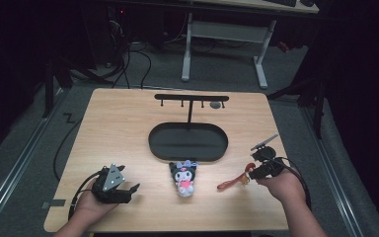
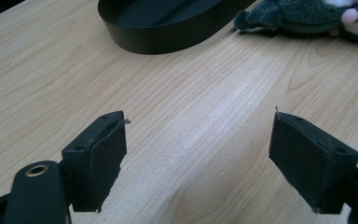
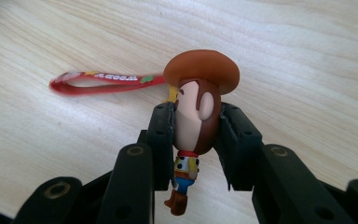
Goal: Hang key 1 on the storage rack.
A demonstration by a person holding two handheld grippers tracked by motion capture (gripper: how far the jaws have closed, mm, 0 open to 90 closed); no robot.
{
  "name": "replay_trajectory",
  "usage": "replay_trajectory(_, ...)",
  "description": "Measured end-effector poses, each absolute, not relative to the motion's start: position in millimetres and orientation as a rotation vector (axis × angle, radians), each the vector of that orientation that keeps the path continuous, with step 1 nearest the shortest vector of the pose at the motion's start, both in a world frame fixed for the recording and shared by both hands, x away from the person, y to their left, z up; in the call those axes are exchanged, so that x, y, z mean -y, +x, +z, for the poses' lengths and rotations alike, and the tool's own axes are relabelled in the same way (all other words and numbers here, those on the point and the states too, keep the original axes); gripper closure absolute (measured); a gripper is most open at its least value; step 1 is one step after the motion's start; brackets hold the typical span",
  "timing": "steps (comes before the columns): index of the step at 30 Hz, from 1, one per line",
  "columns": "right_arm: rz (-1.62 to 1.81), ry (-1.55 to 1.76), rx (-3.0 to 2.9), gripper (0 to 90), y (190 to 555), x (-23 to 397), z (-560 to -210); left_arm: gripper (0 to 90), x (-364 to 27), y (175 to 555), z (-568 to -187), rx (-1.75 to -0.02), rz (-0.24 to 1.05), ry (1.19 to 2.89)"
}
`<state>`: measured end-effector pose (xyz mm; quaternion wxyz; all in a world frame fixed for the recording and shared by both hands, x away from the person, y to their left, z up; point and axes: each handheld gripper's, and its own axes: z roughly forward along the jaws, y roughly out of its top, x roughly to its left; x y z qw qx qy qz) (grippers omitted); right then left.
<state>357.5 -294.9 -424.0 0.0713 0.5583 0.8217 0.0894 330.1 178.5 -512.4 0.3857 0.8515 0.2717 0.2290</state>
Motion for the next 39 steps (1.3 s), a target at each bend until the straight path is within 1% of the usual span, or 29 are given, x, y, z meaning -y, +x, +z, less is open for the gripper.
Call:
replay_trajectory(20, 0.342, 1.616, -2.453, 68.3, 349, 292, -364, 19.3, -175, 331, -514, -0.684, 0.574, 2.172)
replay_trajectory(22, 0.353, 1.598, -2.443, 68.3, 350, 290, -353, 19.3, -175, 332, -513, -0.683, 0.574, 2.168)
replay_trajectory(32, 0.371, 1.532, -2.434, 68.3, 357, 276, -327, 19.0, -177, 333, -514, -0.701, 0.552, 2.157)
replay_trajectory(39, 0.391, 1.503, -2.428, 68.3, 367, 267, -316, 18.7, -179, 335, -514, -0.714, 0.540, 2.141)
